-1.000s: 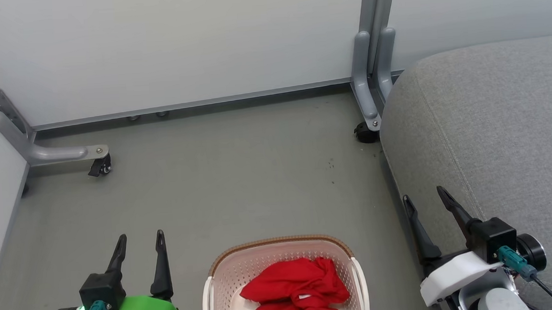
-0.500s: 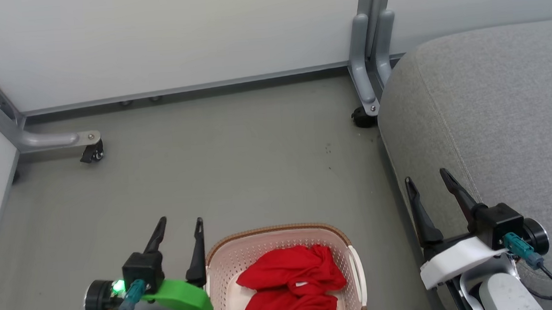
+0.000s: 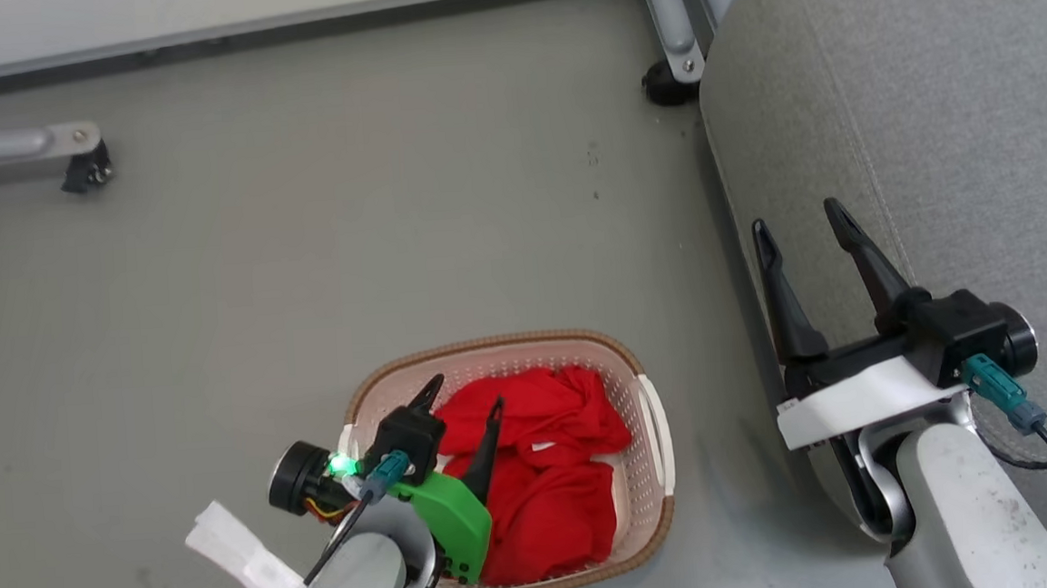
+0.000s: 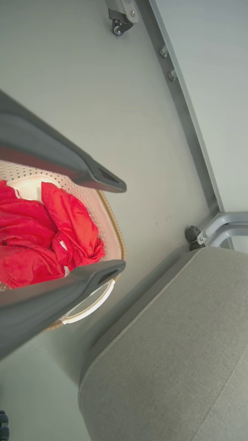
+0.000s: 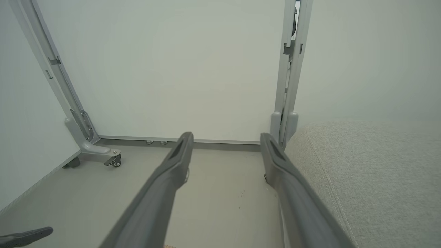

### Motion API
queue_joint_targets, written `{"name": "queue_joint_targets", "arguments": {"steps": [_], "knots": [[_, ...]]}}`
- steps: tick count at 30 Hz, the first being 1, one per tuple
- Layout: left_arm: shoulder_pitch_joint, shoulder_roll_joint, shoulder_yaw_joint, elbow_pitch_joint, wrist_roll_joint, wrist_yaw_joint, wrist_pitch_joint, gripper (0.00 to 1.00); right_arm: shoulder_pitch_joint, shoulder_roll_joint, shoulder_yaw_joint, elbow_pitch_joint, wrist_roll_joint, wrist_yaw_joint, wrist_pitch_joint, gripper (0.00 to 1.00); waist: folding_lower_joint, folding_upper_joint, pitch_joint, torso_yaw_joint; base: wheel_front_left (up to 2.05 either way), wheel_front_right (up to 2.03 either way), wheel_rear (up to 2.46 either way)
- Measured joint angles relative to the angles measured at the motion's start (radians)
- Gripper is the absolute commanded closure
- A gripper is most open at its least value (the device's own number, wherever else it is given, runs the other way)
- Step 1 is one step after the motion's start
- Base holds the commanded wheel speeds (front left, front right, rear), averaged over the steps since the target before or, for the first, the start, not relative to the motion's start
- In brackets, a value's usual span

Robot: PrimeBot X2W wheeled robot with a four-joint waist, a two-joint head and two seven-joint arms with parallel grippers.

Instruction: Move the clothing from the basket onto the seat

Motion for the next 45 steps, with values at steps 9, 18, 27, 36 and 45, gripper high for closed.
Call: {"name": "queue_joint_targets", "arguments": {"steps": [9,18,27,36,45], "knots": [[-0.199,-0.001,-0.131,0.147,-0.041,0.018,0.03,0.0,-0.095,0.01,0.003,-0.053,-0.001,0.0,-0.003,0.0,0.0001,0.0,0.176,-0.032,0.0,0.0,0.0],[-0.381,-0.001,-0.215,0.281,-0.055,0.037,0.054,0.0,-0.17,0.016,0.013,-0.136,0.002,0.0,-0.003,0.0,0.0,0.0,0.371,-0.071,0.0,0.0,0.0],[-0.481,-0.001,-0.272,0.394,-0.083,0.063,0.081,0.0,-0.211,0.018,0.026,-0.172,0.029,0.0,-0.004,0.0,0.0,0.0,0.543,-0.119,0.0,0.0,0.0],[-0.565,-0.001,-0.279,0.477,-0.109,0.089,0.075,0.0,-0.227,0.018,0.041,-0.193,0.066,0.0,-0.004,0.0,0.0,0.0,0.658,-0.172,0.0,0.0,0.0],[-0.645,0.01,-0.292,0.546,-0.107,0.119,0.097,0.0,-0.228,0.019,0.056,-0.203,0.1,0.0,-0.004,0.0,0.0,0.0,0.742,-0.217,0.0,0.0,0.0]]}}
